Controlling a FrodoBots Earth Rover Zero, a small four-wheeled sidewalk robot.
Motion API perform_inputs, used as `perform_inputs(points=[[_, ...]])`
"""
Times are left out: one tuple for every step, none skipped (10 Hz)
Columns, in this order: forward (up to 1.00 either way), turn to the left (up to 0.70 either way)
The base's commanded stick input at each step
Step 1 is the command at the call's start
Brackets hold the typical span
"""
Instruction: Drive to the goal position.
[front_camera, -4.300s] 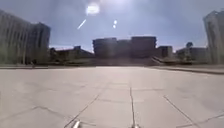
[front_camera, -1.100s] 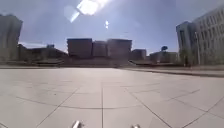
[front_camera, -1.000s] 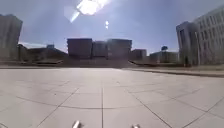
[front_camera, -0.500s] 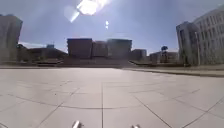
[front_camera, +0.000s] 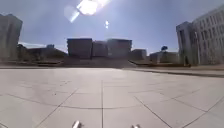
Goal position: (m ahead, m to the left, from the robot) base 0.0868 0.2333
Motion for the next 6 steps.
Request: perform_inputs(points=[[0.85,0.06],[0.85,0.06],[0.85,0.06],[0.85,0.06],[0.85,0.06],[0.85,0.06]])
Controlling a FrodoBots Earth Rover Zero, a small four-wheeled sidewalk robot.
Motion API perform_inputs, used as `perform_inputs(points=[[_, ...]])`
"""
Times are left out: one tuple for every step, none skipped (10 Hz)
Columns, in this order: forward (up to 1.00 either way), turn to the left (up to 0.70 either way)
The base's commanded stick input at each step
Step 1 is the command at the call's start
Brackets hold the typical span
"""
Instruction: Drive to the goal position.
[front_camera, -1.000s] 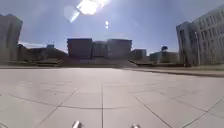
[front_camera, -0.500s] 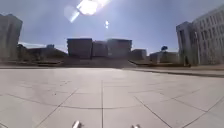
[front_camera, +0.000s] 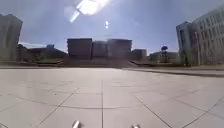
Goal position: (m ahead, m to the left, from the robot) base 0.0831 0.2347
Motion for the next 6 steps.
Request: perform_inputs(points=[[0.85,0.06],[0.85,0.06],[0.85,0.06],[0.85,0.06],[0.85,0.06],[0.85,0.06]])
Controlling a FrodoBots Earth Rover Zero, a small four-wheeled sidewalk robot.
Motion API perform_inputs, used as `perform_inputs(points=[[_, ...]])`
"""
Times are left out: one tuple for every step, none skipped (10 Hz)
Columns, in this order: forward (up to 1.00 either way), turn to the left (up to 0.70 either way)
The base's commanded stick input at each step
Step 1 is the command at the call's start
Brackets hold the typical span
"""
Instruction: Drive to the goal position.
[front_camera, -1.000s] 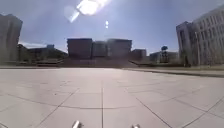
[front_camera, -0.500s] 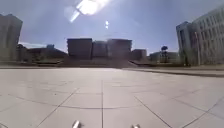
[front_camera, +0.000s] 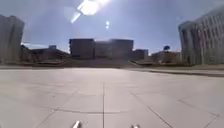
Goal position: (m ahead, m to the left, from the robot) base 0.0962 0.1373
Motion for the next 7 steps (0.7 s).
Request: perform_inputs(points=[[0.85,0.06],[0.85,0.06],[0.85,0.06],[0.85,0.06],[0.85,0.06],[0.85,0.06],[0.85,0.06]])
